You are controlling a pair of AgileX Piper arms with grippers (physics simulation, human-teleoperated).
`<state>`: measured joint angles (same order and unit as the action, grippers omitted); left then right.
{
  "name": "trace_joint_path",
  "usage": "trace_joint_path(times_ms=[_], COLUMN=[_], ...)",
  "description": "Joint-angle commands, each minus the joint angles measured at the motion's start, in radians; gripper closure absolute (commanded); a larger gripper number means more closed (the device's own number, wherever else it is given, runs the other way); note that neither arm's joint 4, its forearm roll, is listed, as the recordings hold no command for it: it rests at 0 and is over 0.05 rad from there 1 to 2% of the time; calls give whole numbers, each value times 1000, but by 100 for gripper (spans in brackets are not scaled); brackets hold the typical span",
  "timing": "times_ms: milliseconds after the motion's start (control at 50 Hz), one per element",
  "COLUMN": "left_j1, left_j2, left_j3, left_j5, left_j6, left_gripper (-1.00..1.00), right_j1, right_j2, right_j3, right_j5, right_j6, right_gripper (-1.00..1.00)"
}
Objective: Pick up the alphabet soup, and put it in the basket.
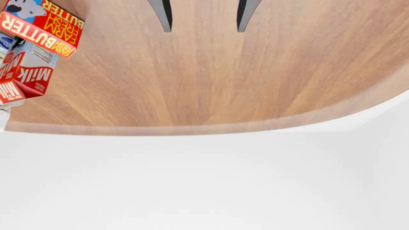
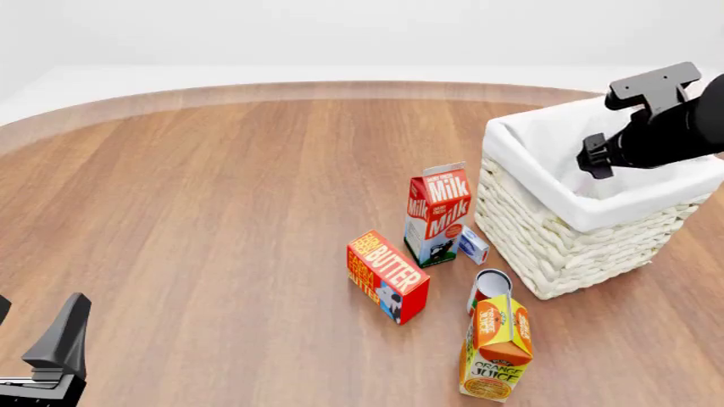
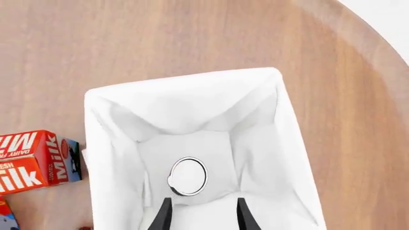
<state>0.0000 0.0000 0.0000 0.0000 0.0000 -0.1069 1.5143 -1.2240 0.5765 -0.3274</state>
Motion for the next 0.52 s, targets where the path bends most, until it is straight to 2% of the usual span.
trace_joint_path(times_ms=[20,520], left_j1=[0,0], left_j2=[0,0], left_j3=[0,0], left_j5=[0,0], left_j6=[0,0], left_gripper=[-100,-100], right_j1=[1,-14], right_j2=[-77,-253], right_j3=[47,163], right_j5=[-6,-2], right_j6=[4,27], right_gripper=[-100,-100])
